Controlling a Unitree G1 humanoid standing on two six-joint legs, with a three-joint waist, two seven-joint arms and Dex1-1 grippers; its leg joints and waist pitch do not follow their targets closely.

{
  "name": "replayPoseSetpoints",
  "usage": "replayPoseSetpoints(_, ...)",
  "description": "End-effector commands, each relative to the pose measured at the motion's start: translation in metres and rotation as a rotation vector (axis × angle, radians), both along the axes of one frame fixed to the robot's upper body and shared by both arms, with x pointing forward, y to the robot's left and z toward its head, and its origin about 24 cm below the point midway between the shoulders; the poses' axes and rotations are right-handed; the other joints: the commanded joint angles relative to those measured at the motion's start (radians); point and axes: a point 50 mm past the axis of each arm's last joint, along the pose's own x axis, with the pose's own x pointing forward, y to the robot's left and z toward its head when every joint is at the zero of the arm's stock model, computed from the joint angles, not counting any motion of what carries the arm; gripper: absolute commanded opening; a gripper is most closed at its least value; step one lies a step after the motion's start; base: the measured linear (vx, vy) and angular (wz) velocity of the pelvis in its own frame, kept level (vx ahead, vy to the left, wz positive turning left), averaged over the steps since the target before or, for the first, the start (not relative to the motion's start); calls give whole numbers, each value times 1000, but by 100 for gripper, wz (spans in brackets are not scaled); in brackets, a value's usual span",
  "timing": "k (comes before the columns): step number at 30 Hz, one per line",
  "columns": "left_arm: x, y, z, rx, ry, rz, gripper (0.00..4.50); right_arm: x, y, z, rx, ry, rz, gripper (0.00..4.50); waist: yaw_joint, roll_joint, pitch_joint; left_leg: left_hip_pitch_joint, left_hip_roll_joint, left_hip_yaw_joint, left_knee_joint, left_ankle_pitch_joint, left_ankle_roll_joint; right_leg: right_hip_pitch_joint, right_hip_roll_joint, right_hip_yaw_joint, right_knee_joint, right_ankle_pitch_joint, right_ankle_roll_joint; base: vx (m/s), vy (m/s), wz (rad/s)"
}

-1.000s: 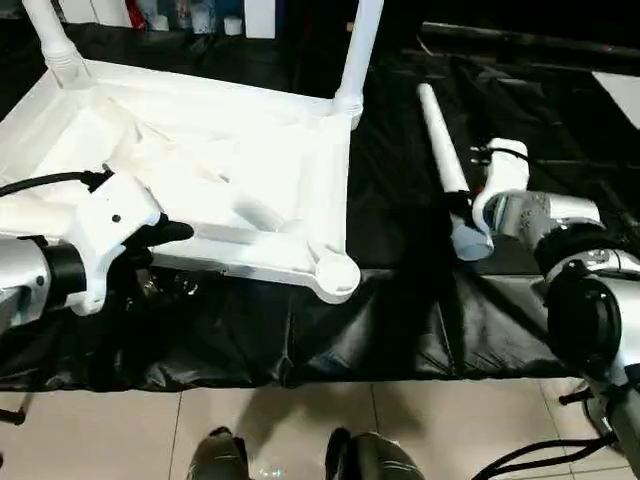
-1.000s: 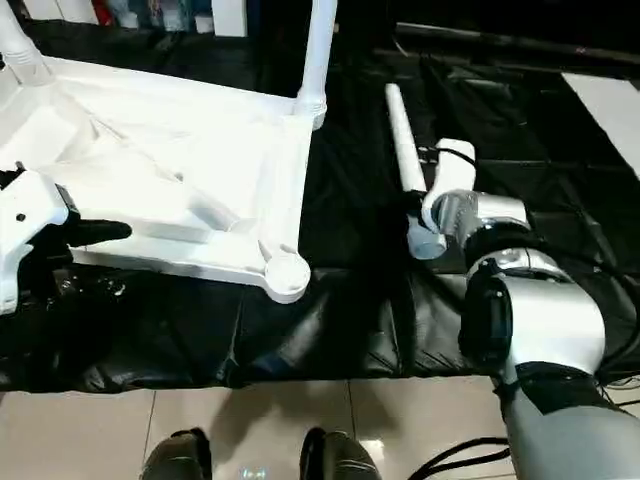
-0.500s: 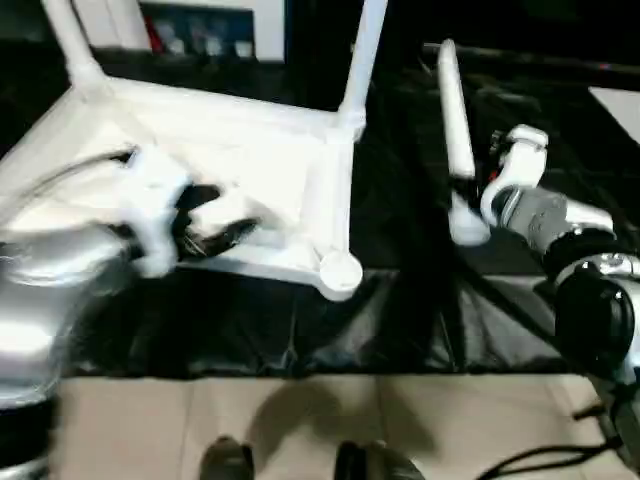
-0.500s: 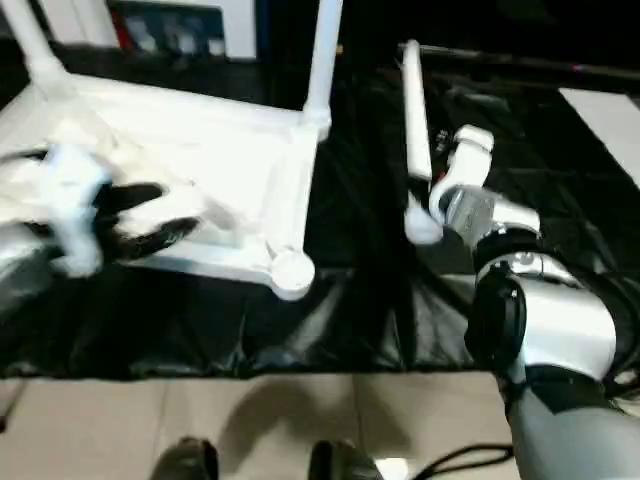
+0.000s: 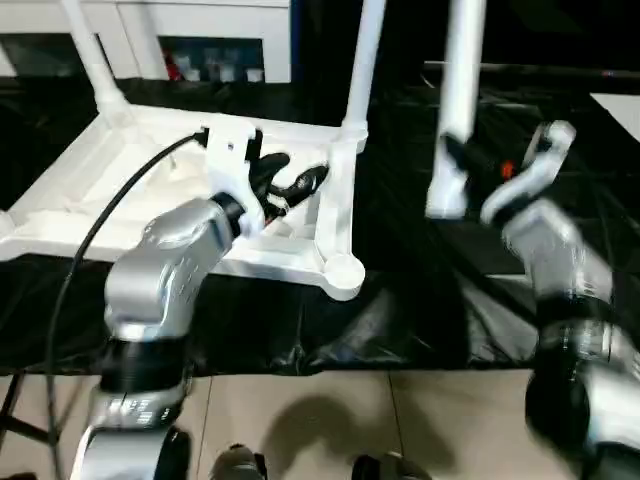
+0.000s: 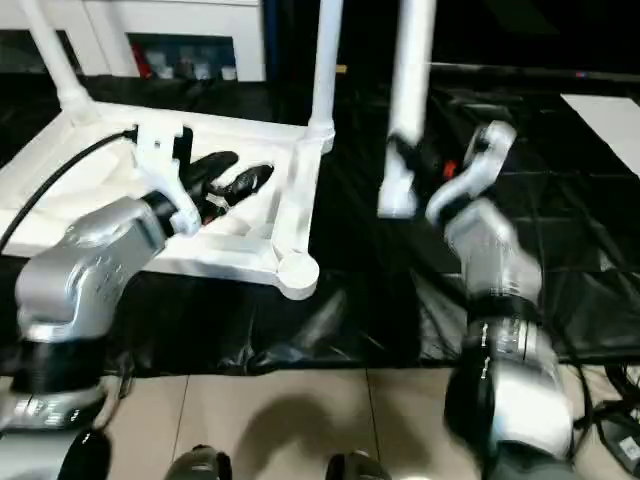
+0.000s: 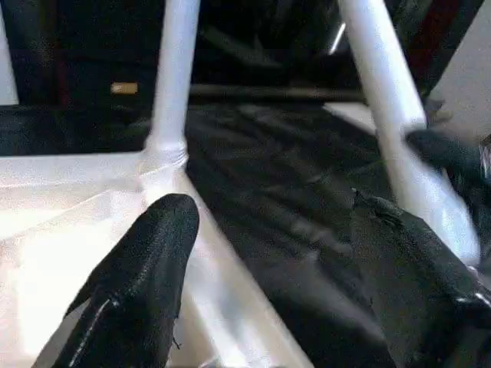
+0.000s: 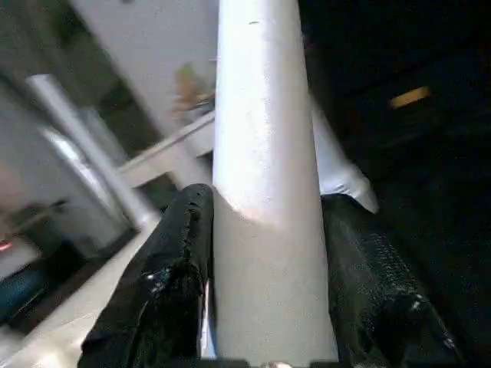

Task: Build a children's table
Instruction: Pick table leg

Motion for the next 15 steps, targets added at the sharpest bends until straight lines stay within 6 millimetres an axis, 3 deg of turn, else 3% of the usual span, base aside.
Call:
replayPoseSetpoints(1, 1, -4, 2, -38, 19, -33, 354, -5, 2, 25, 17, -114, 55, 183, 10, -4, -116, 10, 5, 1, -62, -185, 55, 79, -55, 42, -100, -316, -150, 0, 0, 0)
replayPoseSetpoints(3, 1, -7, 3, -57, 30, -58, 382, -12, 3, 24, 28, -123, 83, 183, 6, -6, -113, 9, 4, 2, -62, -200, 52, 76, -54, 39, -107, -363, -135, 0, 0, 0)
replayPoseSetpoints(4, 0, -11, 4, -91, 44, -89, 382, -19, 3, 24, 46, -140, 113, 183, 10, -7, -112, 11, 1, 5, -62, -194, 56, 76, -54, 41, -116, -406, -104, 0, 0, 0)
replayPoseSetpoints(6, -4, -19, 9, -197, 83, -165, 392, -39, 10, 26, 89, -176, 197, 183, 13, -9, -112, 9, -1, 7, -61, -181, 61, 77, -53, 41, -119, -414, -88, 0, 0, 0)
replayPoseSetpoints(7, -4, -22, 11, -237, 96, -186, 402, -48, 13, 27, 102, -182, 237, 183, 24, -7, -116, 12, 5, 4, -63, -167, 69, 75, -54, 42, -117, -391, -89, 0, 0, 0)
replayPoseSetpoints(9, -5, -24, 12, -257, 103, -196, 414, -53, 16, 28, 107, -184, 260, 183, 23, -11, -120, 8, 7, -1, -67, -174, 66, 75, -53, 34, -117, -387, -89, 0, 0, 0)
replayPoseSetpoints(10, -5, -30, 14, -323, 128, -226, 423, -61, 25, 27, 103, -184, 342, 183, 24, -12, -120, 13, 7, 1, -66, -189, 57, 72, -56, 32, -122, -422, -83, 0, 0, 0)
replayPoseSetpoints(13, -7, -39, 21, -386, 128, -292, 438, -63, 34, 23, 95, -160, 398, 183, 18, -22, -117, 8, 6, 1, -68, -201, 50, 74, -56, 29, -129, -458, -63, 0, 0, 0)
replayPoseSetpoints(14, -8, -42, 24, -406, 129, -313, 445, -62, 37, 22, 91, -153, 405, 183, 20, -18, -119, 9, 5, 0, -68, -199, 47, 73, -58, 30, -129, -463, -58, 0, 0, 0)
replayPoseSetpoints(15, -9, -45, 26, -435, 137, -330, 445, -61, 41, 20, 80, -145, 416, 183, 17, -23, -116, 12, 7, 1, -69, -213, 44, 67, -59, 29, -138, -488, -46, 0, 0, 0)
